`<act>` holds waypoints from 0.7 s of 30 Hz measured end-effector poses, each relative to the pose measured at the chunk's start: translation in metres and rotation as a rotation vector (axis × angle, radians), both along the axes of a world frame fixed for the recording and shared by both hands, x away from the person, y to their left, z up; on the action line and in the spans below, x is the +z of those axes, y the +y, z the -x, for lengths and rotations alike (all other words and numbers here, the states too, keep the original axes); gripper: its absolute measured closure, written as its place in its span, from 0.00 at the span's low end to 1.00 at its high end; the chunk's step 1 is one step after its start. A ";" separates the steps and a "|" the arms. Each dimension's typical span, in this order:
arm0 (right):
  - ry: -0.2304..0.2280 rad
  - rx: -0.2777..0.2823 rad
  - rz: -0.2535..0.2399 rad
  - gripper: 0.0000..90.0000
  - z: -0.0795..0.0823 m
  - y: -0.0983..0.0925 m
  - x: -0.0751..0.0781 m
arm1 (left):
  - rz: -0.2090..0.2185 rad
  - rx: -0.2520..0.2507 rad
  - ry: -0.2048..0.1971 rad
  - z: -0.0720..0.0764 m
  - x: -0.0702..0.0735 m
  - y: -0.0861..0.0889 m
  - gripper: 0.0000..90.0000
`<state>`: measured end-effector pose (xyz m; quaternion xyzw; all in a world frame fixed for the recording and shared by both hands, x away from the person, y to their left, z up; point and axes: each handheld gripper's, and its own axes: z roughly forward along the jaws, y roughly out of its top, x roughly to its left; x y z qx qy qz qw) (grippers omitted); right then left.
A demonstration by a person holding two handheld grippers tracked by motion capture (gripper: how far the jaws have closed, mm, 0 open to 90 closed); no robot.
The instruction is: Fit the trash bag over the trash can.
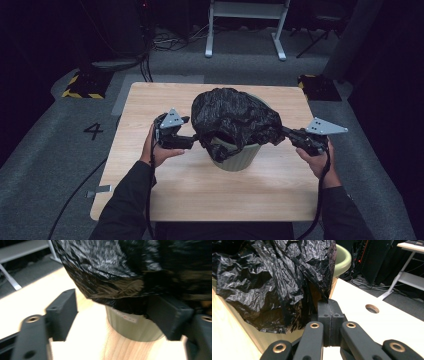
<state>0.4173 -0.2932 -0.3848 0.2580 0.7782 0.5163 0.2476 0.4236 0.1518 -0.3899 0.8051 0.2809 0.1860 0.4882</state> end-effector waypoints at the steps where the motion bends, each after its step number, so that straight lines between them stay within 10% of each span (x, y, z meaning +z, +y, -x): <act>1: -0.005 -0.005 -0.001 1.00 0.002 -0.001 0.001 | 0.013 0.001 -0.010 0.004 0.004 0.003 0.23; 7: -0.028 -0.007 -0.011 0.94 0.009 -0.004 0.009 | 0.067 -0.058 -0.079 0.031 0.025 0.007 0.19; 10: -0.058 -0.035 -0.013 0.75 0.016 -0.004 0.017 | 0.078 -0.077 -0.127 0.043 0.040 0.004 0.18; 21: -0.134 -0.027 -0.062 0.35 0.042 -0.010 0.039 | 0.075 -0.063 -0.143 0.045 0.053 0.004 0.19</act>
